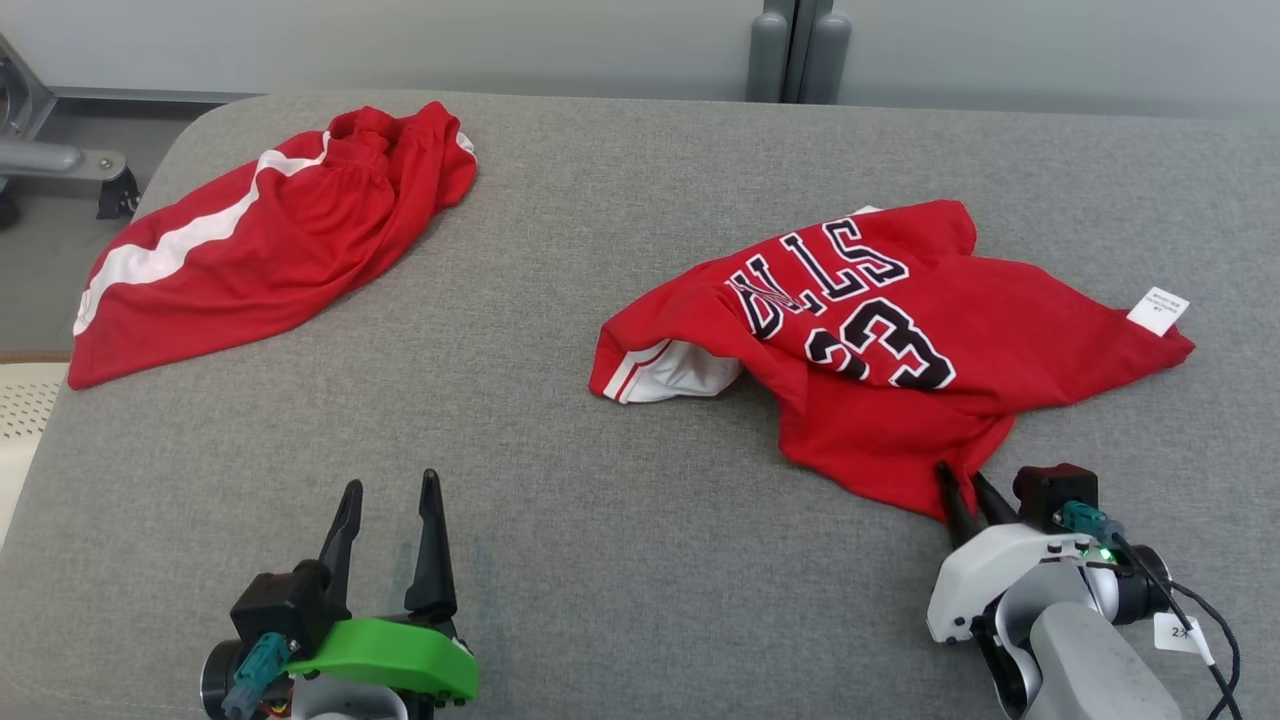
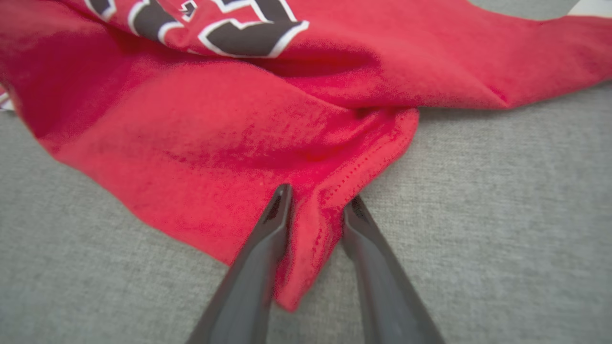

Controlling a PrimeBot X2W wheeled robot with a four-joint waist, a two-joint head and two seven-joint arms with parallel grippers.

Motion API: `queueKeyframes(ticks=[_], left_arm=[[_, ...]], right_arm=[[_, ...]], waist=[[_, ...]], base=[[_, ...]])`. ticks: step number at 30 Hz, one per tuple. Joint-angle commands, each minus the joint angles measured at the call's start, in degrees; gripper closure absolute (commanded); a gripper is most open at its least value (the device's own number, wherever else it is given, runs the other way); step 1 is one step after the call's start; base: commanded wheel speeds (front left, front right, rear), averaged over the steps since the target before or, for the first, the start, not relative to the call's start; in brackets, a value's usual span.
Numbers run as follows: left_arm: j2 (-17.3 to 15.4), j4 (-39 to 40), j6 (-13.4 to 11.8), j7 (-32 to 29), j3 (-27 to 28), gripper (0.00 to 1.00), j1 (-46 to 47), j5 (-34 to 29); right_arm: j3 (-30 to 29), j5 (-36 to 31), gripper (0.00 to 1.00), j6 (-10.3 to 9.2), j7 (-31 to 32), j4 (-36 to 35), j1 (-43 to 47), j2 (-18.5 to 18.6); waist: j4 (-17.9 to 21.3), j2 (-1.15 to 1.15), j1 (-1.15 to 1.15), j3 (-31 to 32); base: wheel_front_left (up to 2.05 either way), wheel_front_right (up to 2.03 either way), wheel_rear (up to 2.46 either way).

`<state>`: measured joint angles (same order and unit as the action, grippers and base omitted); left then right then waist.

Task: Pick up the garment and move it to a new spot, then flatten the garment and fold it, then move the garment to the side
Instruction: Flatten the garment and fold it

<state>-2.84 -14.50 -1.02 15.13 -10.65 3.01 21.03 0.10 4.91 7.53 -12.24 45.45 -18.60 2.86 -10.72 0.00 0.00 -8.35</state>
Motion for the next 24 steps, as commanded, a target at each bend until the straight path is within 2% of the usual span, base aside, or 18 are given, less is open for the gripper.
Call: queueKeyframes(ticks=[1,4,9,16,24], left_arm=[[-0.1,0.4,-0.3,0.0,0.4,0.0,0.7,0.2],[-0.1,0.5,-0.3,0.0,0.4,0.0,0.9,0.3],[-0.1,0.8,0.0,0.0,0.4,0.0,1.2,0.0],[-0.1,0.7,0.4,0.0,-0.4,0.0,2.2,-0.4],[-0.1,0.4,0.7,0.0,-0.2,0.0,3.0,-1.0]], right_arm=[[-0.6,-0.7,1.0,-0.09,-0.2,0.9,-0.2,0.1],[-3.6,-1.7,1.0,-0.1,-1.2,0.0,-1.5,0.4],[-11.8,-6.1,1.0,-0.1,-1.9,-4.6,-1.6,0.2],[-21.9,-12.0,1.0,-0.1,0.7,-12.1,1.1,0.6],[-27.9,-14.9,1.0,-0.1,0.6,-14.2,1.6,0.5]], waist=[[0.4,0.0,0.0,-0.1],[1.3,0.0,0.0,-0.2],[3.3,0.0,0.0,-0.7],[4.2,0.0,0.0,-2.1],[4.3,0.0,0.0,-3.3]], base=[[0.0,0.0,0.0],[0.0,0.0,0.0],[0.0,0.0,0.0],[0.0,0.0,0.0],[0.0,0.0,0.0]])
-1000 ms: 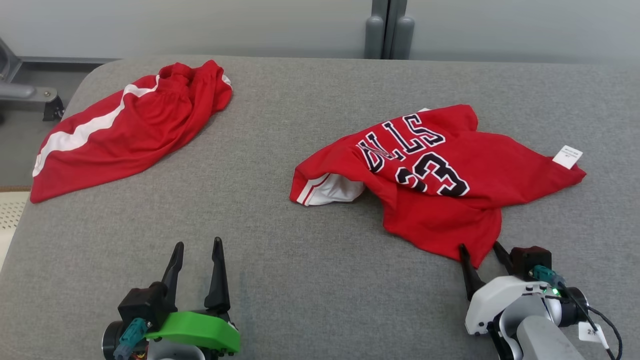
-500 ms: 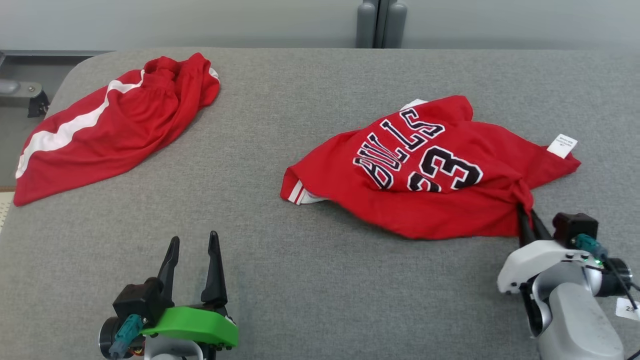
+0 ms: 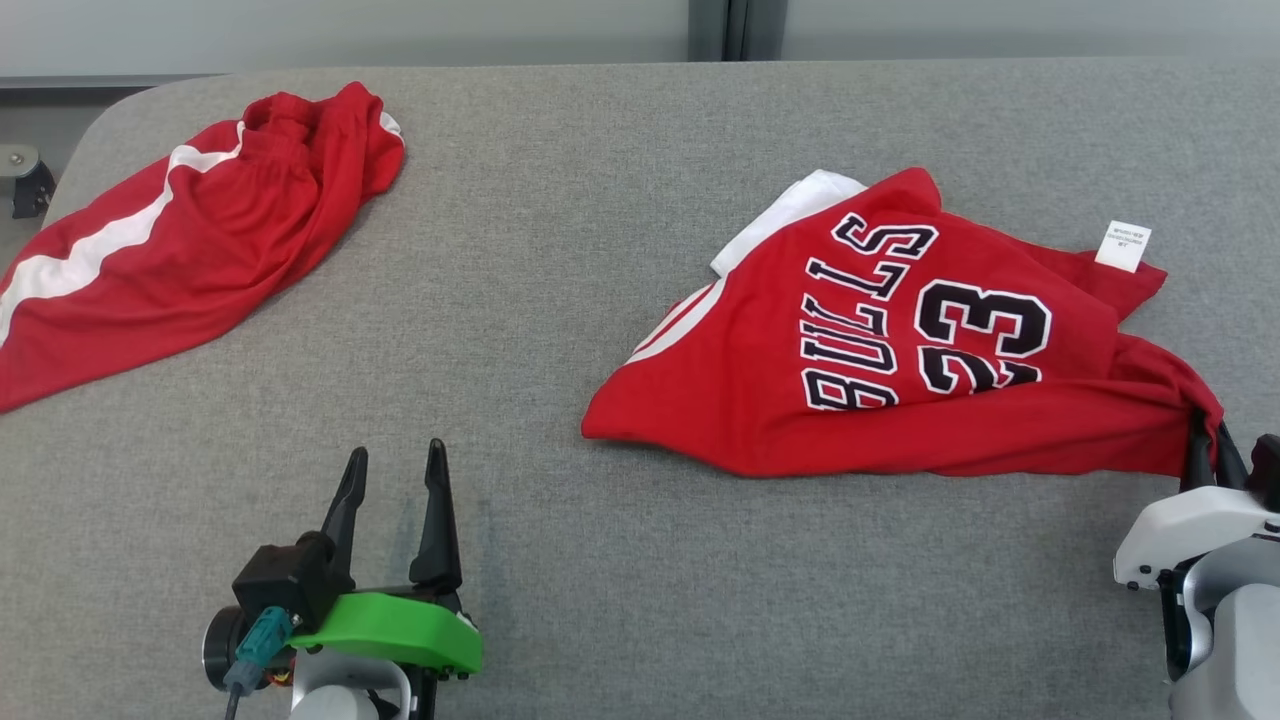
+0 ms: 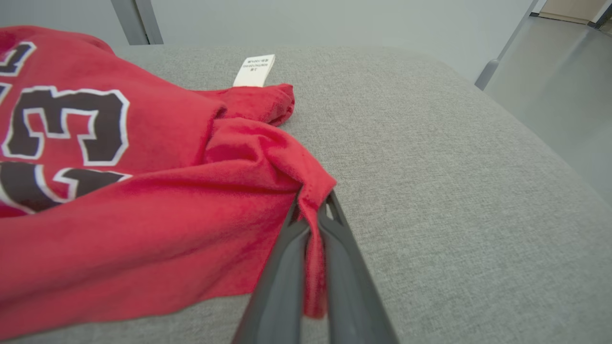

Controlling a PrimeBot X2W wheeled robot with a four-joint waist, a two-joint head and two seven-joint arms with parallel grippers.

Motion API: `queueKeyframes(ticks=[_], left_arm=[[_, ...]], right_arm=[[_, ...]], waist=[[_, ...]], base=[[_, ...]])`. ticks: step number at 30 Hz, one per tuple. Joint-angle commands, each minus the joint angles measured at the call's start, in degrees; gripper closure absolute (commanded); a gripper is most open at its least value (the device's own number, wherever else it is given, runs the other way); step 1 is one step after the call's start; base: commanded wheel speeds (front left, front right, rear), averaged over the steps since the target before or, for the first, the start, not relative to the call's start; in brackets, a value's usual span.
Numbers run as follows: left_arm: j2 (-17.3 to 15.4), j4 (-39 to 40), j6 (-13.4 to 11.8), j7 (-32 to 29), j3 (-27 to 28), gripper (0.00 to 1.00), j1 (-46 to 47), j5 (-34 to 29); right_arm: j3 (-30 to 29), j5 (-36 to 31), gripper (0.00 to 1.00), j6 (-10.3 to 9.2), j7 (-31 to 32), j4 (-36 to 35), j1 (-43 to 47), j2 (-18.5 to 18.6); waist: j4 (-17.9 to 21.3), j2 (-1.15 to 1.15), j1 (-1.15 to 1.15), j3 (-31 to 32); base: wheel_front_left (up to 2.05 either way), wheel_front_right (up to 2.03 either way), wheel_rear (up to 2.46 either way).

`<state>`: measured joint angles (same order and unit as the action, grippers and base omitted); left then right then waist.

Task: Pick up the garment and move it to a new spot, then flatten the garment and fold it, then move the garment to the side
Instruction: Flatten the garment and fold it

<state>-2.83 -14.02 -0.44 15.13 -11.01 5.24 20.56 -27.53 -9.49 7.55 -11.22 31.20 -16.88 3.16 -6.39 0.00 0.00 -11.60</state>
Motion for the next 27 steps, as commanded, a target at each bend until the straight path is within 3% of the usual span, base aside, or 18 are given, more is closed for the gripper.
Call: queueKeyframes(ticks=[1,2,3,15,20,27], left_arm=[[-0.1,-0.2,0.2,0.0,0.2,0.0,0.8,-0.5],[-0.1,-0.2,0.2,0.0,0.2,0.0,0.9,-0.6],[-0.1,-0.2,0.2,0.0,0.2,0.0,0.9,-0.7],[-0.1,-2.6,1.4,0.0,-1.4,0.0,0.6,-1.6],[-0.1,-8.5,3.6,0.0,-5.5,0.0,3.5,-2.7],[-0.2,-19.8,5.3,-0.3,-9.9,0.0,10.3,-2.9]], right_arm=[[-0.5,-0.7,0.87,-0.12,-0.7,0.1,-0.3,0.1],[-0.8,-0.9,0.33,-0.12,-1.4,-0.3,-0.6,0.1],[-1.0,-1.1,0.0,-0.12,-2.0,-0.8,-0.9,0.0],[6.5,5.3,0.0,-0.11,-4.0,-8.5,1.4,-0.2],[12.4,8.9,0.0,-0.11,-4.0,-14.9,4.7,-0.2],[17.4,11.3,0.0,-0.11,-4.0,-18.1,6.3,-0.2]], waist=[[0.0,0.0,0.0,0.0],[0.1,0.0,0.0,0.1],[0.2,0.0,0.0,0.2],[3.1,0.0,0.0,3.5],[5.3,0.0,0.0,3.1],[8.4,0.0,0.0,0.7]], base=[[0.0,0.0,0.0],[0.0,0.0,0.0],[0.0,0.0,0.0],[0.0,0.0,0.0],[0.0,0.0,0.0],[0.0,0.0,0.0]])
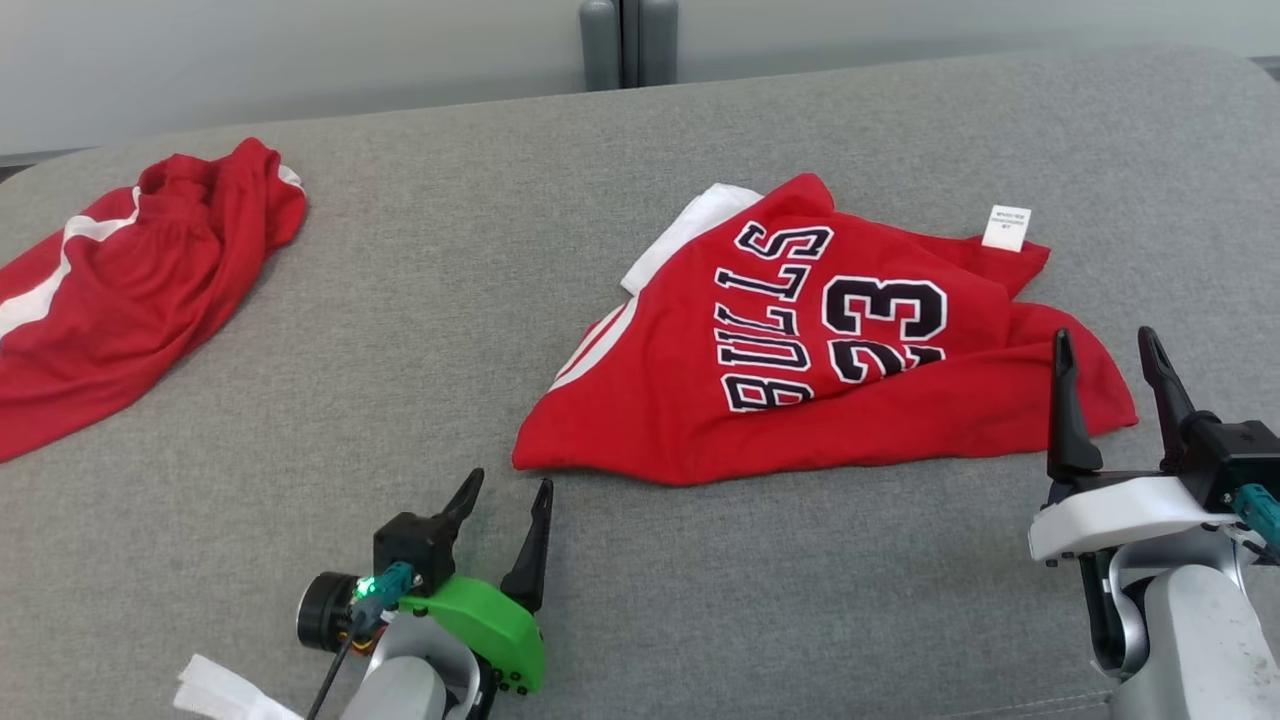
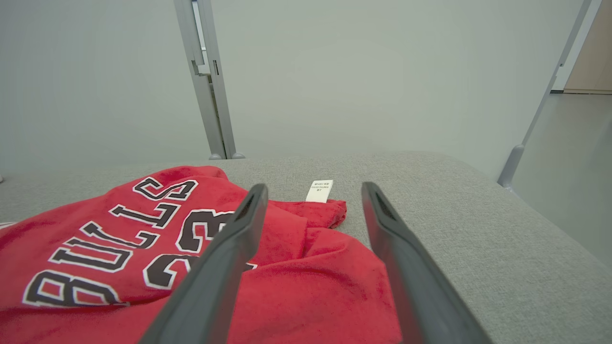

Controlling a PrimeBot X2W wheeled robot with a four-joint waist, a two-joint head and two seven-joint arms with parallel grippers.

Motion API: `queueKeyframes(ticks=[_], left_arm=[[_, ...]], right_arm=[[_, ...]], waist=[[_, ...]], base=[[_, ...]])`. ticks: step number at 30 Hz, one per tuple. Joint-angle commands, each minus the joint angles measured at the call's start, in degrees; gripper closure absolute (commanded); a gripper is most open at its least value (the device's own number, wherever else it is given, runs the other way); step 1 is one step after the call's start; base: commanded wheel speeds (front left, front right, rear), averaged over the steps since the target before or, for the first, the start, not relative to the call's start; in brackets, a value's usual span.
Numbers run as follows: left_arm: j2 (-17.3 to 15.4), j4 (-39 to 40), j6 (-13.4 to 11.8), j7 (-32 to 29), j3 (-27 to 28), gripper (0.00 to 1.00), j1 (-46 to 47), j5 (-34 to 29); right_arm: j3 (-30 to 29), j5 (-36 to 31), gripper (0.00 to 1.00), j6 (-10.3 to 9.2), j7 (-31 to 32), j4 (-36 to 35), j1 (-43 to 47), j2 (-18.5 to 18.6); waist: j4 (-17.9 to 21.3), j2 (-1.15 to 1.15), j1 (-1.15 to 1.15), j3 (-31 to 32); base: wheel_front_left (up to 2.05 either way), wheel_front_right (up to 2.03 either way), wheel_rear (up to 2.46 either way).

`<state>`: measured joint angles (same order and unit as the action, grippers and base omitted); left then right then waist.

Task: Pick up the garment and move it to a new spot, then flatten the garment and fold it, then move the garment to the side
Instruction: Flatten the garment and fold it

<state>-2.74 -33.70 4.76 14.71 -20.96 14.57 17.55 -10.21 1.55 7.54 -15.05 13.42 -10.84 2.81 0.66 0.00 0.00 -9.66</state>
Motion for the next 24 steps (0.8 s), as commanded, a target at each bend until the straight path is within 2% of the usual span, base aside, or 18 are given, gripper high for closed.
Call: queueKeyframes(ticks=[1,5,8,9,11,24], left_arm=[[-0.3,-1.7,0.2,0.2,-0.3,0.0,2.0,0.2],[-0.3,-5.2,0.2,0.5,-0.3,0.0,5.3,1.0],[-0.3,-4.8,0.3,0.5,-0.4,0.0,6.6,1.3],[-0.3,-4.2,0.3,0.5,-0.5,0.53,6.8,1.3],[-0.3,-2.4,0.4,0.5,-0.5,1.0,7.1,0.4],[-0.9,20.2,0.5,0.5,2.3,1.0,-2.6,-5.9]], right_arm=[[0.5,0.5,0.0,-0.1,-0.2,-0.5,0.4,0.1],[0.7,0.8,0.0,-0.1,-0.2,-1.1,0.2,0.1],[0.5,0.8,0.0,-0.1,-0.2,-1.4,0.4,0.1],[0.5,0.9,0.0,-0.1,-0.2,-1.4,0.5,0.1],[0.3,1.0,0.0,-0.1,-0.2,-1.4,0.6,0.1],[-1.2,2.0,0.0,-0.1,-0.2,-1.6,1.2,0.1]], waist=[[1.8,0.0,0.0,-1.6],[3.3,0.0,0.0,-2.7],[3.8,0.0,0.0,-3.1],[3.9,0.0,0.0,-3.1],[4.0,0.0,0.0,-3.2],[0.1,0.0,0.0,-0.8]], base=[[0.0,0.0,0.0],[0.0,0.0,0.0],[0.0,0.0,0.0],[0.0,0.0,0.0],[0.0,0.0,0.0],[0.0,0.0,0.0]])
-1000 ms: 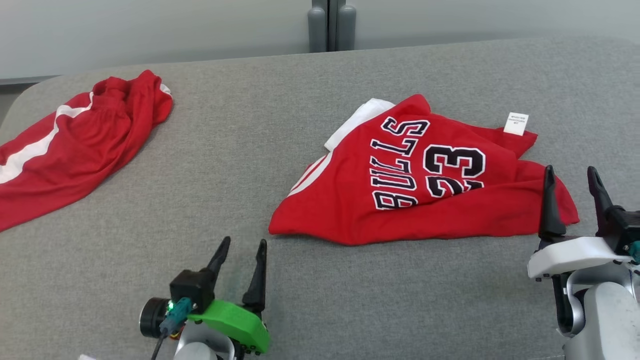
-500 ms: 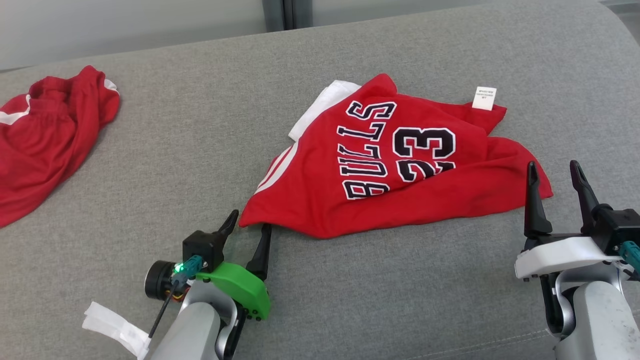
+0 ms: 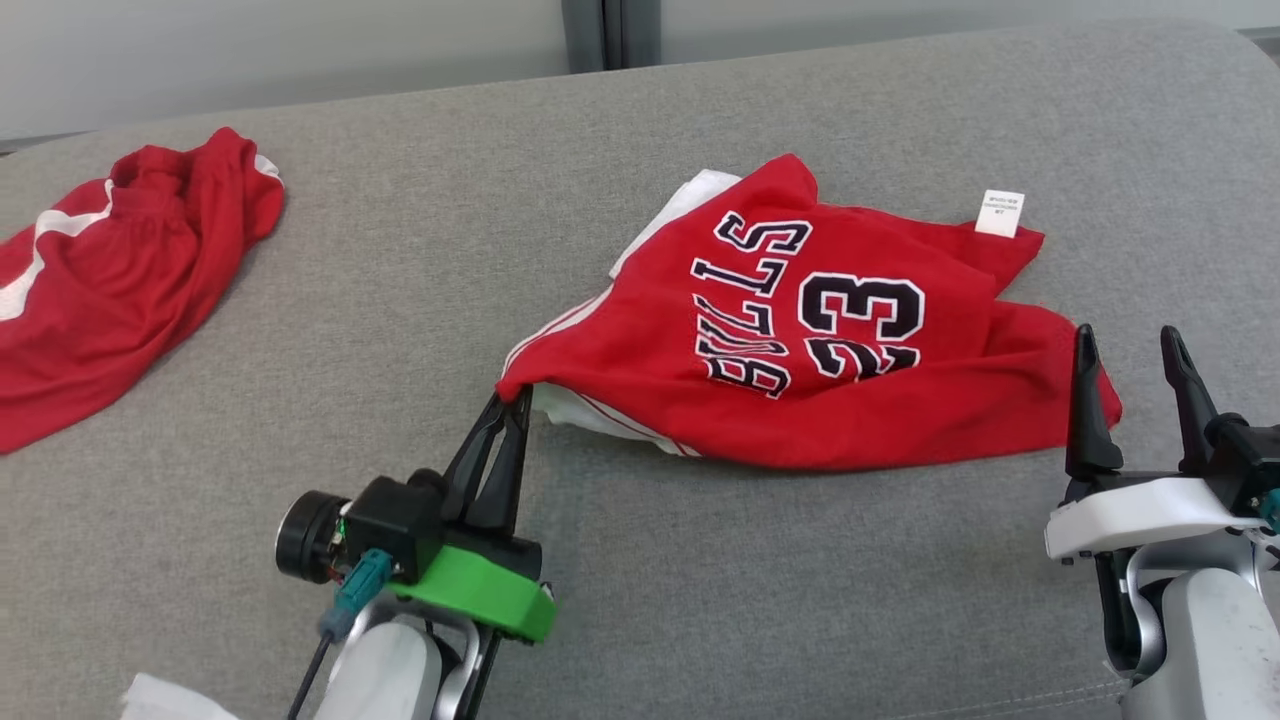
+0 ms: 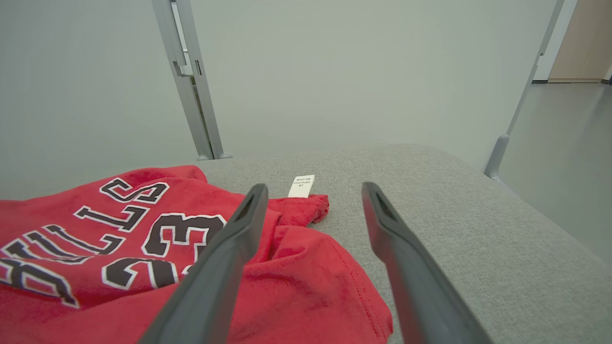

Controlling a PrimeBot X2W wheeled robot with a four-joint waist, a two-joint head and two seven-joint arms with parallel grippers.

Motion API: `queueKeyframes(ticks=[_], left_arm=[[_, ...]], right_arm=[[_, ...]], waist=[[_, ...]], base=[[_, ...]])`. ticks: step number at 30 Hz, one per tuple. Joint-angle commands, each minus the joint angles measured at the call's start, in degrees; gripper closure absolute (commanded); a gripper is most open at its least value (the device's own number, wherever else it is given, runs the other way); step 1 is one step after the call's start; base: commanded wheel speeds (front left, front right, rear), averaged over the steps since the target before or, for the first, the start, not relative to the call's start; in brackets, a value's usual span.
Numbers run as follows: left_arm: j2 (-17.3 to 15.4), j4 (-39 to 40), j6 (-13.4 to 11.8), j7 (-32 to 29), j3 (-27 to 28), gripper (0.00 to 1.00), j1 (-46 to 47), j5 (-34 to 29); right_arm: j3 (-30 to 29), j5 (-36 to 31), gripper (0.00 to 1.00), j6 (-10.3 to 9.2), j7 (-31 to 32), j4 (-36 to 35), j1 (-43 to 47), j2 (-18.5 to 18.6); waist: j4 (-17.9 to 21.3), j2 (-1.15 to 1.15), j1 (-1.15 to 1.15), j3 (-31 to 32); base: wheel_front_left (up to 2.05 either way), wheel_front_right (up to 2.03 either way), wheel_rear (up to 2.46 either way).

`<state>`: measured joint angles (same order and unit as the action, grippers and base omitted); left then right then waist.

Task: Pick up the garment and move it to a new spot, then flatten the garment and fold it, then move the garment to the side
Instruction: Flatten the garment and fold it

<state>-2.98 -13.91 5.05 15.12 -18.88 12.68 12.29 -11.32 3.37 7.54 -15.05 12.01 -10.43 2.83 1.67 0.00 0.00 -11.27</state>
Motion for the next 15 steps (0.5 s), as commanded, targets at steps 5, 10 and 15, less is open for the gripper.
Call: queueKeyframes(ticks=[5,10,15], left_arm=[[-1.9,9.1,-1.1,0.0,1.6,1.0,-6.8,-2.4],[-3.0,13.3,-3.4,0.0,3.0,1.0,-11.1,-3.0],[-2.7,11.1,-2.4,-0.8,1.7,1.0,-7.7,-2.5]], right_arm=[[-0.2,0.7,0.0,-0.1,-0.2,-0.3,0.8,0.1],[-0.3,1.3,0.0,-0.1,-0.2,-0.6,0.5,0.1],[-0.2,1.7,0.0,-0.1,-0.2,-0.7,-0.7,0.1]], waist=[[-1.8,0.0,0.0,1.1],[-1.2,0.0,0.0,0.2],[0.5,0.0,0.0,-1.5]], base=[[0.0,0.0,0.0],[0.0,0.0,0.0],[0.0,0.0,0.0]])
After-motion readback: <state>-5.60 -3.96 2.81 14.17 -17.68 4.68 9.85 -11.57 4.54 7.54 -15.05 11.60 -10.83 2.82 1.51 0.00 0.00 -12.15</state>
